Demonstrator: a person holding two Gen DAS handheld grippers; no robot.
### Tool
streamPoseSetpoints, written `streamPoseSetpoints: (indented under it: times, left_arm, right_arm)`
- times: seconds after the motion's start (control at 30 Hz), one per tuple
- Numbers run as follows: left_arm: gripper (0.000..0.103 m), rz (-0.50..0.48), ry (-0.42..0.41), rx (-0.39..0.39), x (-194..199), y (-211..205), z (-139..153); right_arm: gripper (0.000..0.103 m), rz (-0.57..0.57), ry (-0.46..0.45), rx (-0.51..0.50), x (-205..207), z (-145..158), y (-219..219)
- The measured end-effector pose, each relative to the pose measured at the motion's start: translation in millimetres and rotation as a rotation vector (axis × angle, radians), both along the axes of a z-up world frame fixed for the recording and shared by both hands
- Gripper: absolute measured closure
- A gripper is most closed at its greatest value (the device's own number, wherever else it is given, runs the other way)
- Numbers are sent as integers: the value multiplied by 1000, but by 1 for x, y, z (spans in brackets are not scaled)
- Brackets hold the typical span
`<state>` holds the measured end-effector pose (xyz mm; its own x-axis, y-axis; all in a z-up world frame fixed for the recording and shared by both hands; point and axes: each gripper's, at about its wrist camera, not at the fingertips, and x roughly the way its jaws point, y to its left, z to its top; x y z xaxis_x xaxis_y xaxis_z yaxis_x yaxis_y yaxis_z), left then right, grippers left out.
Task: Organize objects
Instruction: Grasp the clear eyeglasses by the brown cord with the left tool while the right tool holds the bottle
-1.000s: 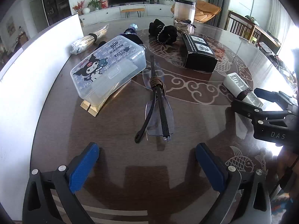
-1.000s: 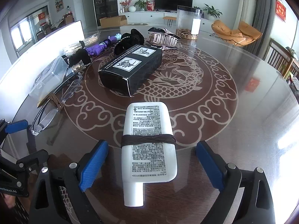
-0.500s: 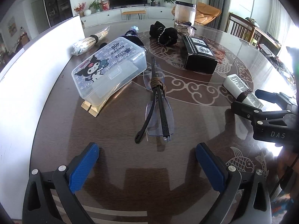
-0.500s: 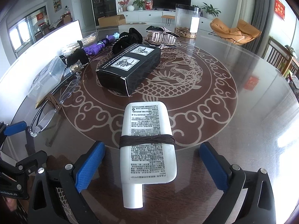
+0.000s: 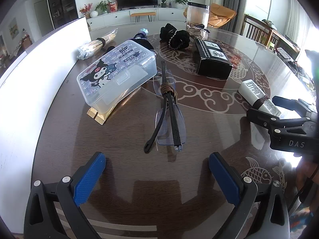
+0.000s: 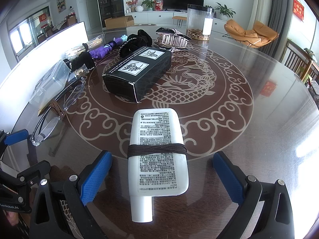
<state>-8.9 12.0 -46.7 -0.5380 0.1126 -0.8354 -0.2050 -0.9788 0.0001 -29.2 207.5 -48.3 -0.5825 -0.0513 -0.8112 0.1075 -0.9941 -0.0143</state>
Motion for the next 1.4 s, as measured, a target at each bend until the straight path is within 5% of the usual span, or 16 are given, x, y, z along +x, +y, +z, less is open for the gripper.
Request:
streamPoseSetpoints:
  times: [0.97, 1.3, 1.33, 1.4]
  left_arm:
    - [0, 2, 4, 0, -1, 0, 0]
    - [0, -15, -133, -28, -62, 23, 3]
    - [1, -7, -135, -31, -70, 25, 4]
    - [34, -18, -85, -24, -79, 30, 10]
  right_arm:
    - [1, 2, 0, -1, 1, -1, 0]
    - [1, 3, 0, -1, 2, -1, 0]
    - [1, 3, 0, -2, 2, -1, 0]
    - [1, 3, 0, -2, 2, -1, 1]
